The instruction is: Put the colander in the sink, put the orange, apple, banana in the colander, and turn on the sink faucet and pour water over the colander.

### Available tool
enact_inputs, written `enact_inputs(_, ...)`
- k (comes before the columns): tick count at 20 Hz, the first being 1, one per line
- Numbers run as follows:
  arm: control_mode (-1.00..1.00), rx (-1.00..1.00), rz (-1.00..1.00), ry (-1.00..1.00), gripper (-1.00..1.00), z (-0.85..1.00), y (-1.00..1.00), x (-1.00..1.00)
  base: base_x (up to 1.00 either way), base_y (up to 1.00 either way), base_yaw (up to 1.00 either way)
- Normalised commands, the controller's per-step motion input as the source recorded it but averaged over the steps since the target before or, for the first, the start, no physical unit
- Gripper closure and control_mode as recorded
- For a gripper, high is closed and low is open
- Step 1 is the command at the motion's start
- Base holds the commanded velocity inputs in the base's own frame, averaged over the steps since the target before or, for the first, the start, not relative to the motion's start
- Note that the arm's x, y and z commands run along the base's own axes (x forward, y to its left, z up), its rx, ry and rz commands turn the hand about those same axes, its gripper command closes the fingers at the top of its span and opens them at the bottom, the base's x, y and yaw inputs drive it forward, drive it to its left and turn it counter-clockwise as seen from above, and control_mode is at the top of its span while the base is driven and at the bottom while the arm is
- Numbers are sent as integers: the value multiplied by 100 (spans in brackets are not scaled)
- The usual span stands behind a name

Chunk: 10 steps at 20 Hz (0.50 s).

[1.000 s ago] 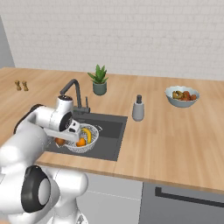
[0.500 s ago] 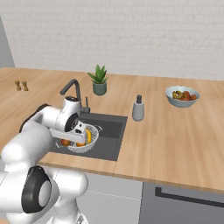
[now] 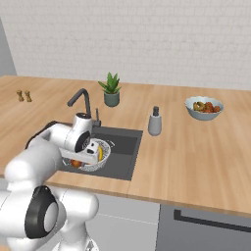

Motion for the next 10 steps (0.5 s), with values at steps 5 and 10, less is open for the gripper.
enact_inputs(5, -100, 0, 0, -2, 100, 0, -1, 50, 0, 0, 0)
enact_inputs(10, -100, 0, 0, -1, 100, -10, 0, 75, 0, 0, 0)
